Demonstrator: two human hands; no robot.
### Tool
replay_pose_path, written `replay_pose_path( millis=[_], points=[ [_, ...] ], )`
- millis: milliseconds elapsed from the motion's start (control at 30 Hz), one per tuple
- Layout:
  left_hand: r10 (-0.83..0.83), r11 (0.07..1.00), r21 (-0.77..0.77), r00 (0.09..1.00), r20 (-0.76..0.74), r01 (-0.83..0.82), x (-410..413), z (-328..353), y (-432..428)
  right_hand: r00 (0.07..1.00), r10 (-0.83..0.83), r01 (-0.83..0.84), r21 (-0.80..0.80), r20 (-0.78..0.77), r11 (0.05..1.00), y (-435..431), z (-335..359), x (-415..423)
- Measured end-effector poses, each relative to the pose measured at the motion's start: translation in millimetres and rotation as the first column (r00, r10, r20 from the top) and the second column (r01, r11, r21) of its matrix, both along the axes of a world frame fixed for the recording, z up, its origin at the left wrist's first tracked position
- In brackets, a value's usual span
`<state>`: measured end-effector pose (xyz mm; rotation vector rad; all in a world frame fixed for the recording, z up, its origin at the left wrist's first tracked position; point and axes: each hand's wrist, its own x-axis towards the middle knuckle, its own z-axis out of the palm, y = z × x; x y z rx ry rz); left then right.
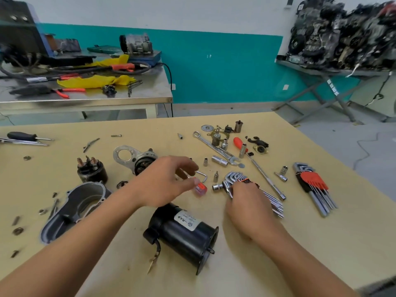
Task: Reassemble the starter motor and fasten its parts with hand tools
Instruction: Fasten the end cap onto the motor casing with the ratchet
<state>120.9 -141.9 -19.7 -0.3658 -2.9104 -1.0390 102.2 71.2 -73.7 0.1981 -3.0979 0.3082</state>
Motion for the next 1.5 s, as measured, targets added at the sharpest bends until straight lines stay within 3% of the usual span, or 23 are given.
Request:
replay_pose_path(
  millis=[133,267,400,533,667,733,833,900,1000,1200,1367,1500],
  points=[
    [-0.039,0.993,-0.108,0.999,-0.005,0.038,-21.8,-2.7,17.3,0.999,0.036,-0.027,-0.262,0.03,0.965,6.8,-3.6,-0.4],
    [-0.048,0.994,-0.098,0.998,-0.026,0.046,-34.7,1.0,29.6,0.987,0.008,-0.092,-0.518,-0.163,0.85,13.0,0.9,-1.0],
    [-0.042,0.982,0.187,0.999,0.021,0.037,-45.2,13.5,38.5,0.962,0.014,-0.204,-0.683,-0.273,0.701,7.4,26.0,-11.1],
    [0.055,0.847,0.524,0.995,0.079,-0.089,-55.1,22.5,36.6,0.957,0.049,-0.264,-0.792,-0.285,0.551,-2.7,43.3,-27.4],
    [0.122,0.786,0.592,0.983,0.138,-0.181,-67.9,19.9,29.9,0.965,0.031,-0.247,-0.856,-0.262,0.455,-15.9,31.5,-46.3],
    [0.201,0.832,0.5,0.97,0.135,-0.242,-78.6,17.2,21.9,0.971,-0.071,-0.174,-0.88,-0.228,0.442,-14.9,27.1,-57.1],
    [0.29,0.957,-0.011,0.956,-0.043,-0.291,-102.6,15.0,11.4,0.961,-0.153,-0.145,-0.894,-0.229,0.424,-5.0,19.5,-70.5],
    [0.264,0.913,-0.307,0.963,-0.063,-0.27,-120.7,13.7,13.3,0.955,-0.168,-0.144,-0.877,-0.244,0.459,1.1,12.0,-72.8],
    [0.227,0.827,-0.528,0.974,0.002,-0.192,-143.7,8.2,18.8,0.96,-0.164,-0.111,-0.849,-0.226,0.517,7.4,2.2,-74.5],
    [0.147,0.842,-0.539,0.975,0.163,-0.037,-161.4,-2.7,24.0,0.968,-0.128,-0.115,-0.837,-0.214,0.535,11.9,-0.7,-72.9],
    [0.193,0.889,-0.438,0.977,0.088,-0.136,-151.1,-12.8,12.3,0.972,-0.115,-0.121,-0.851,-0.207,0.511,11.0,-2.7,-74.8],
    [0.212,0.856,-0.498,0.973,0.094,-0.138,-136.1,-15.0,1.4,0.971,-0.123,-0.122,-0.864,-0.207,0.489,6.9,-2.6,-74.8]
  ],
)
